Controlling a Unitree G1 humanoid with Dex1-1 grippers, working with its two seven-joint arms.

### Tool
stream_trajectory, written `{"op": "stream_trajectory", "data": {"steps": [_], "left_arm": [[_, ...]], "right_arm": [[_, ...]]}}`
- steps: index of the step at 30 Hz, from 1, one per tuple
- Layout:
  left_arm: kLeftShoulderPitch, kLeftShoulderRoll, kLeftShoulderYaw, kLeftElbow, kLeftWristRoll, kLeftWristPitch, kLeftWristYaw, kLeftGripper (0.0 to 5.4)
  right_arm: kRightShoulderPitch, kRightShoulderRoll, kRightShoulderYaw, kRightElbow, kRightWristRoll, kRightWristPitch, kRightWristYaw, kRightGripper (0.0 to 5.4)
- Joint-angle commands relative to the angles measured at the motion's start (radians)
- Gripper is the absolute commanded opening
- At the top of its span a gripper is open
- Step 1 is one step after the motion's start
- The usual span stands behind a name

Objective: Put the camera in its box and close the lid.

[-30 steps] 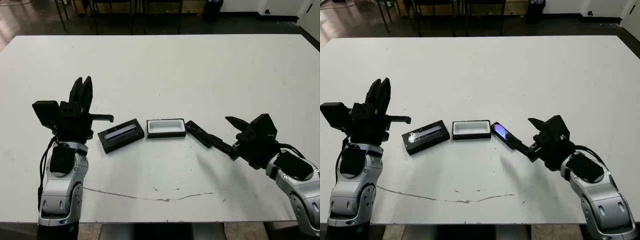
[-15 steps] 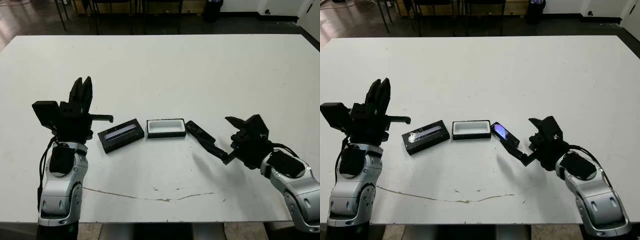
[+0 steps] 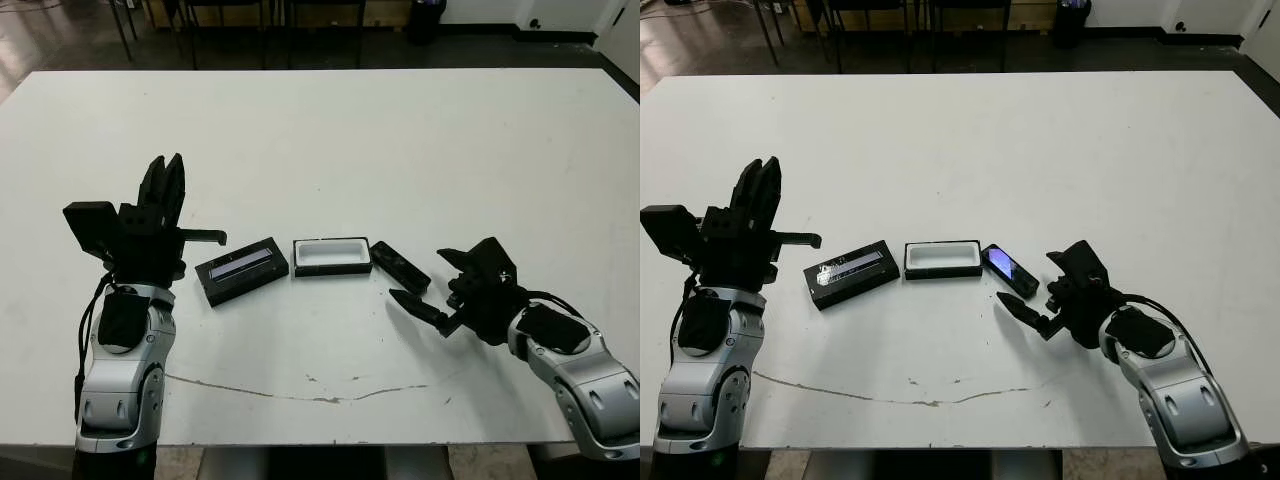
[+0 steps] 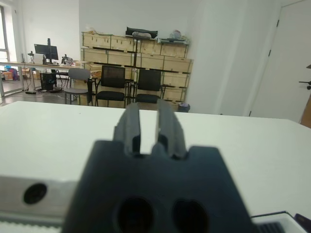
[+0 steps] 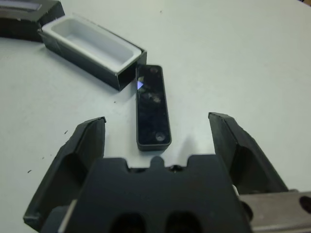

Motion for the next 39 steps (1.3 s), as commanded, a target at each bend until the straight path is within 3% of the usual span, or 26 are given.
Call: {"op": "stream_trajectory", "data": {"steps": [1,5,16,19,24,30,37,39], "left_arm": [[0.014,0.009,0.004,0.004,0.000,0.017,-0.002,0.00],[0.013,0.011,0.005,0.008,-0.003,0.012,-0.005,0.00],[0.016,0.007,0.003,0.000,-0.003,0.023,0.001,0.00],[0.017,0.004,-0.001,0.000,-0.001,0.021,0.002,0.00],[0.016,0.004,-0.005,0.004,0.004,0.016,0.003,0.00],[0.016,0.001,-0.004,0.010,0.006,0.009,0.004,0.00],[0.016,0.000,-0.003,0.008,0.008,0.013,0.008,0.00],[0.016,-0.001,-0.004,0.006,0.006,0.019,0.010,0.00]], "right_arm": [[-0.007,-0.015,0.019,0.027,-0.019,0.012,0.011,3.59],[-0.011,-0.008,0.023,0.060,-0.029,0.009,0.014,2.91],[0.040,0.027,0.015,0.138,-0.059,-0.157,-0.008,0.53],[0.051,0.033,0.003,0.143,-0.050,-0.184,-0.006,0.09],[0.039,0.012,0.000,0.152,-0.047,-0.210,0.030,0.00],[-0.028,-0.010,-0.046,0.189,-0.016,-0.183,0.076,0.00],[-0.205,0.003,-0.211,0.291,0.155,-0.061,0.111,0.00],[-0.263,-0.006,-0.228,0.334,0.172,-0.077,0.130,0.00]]}}
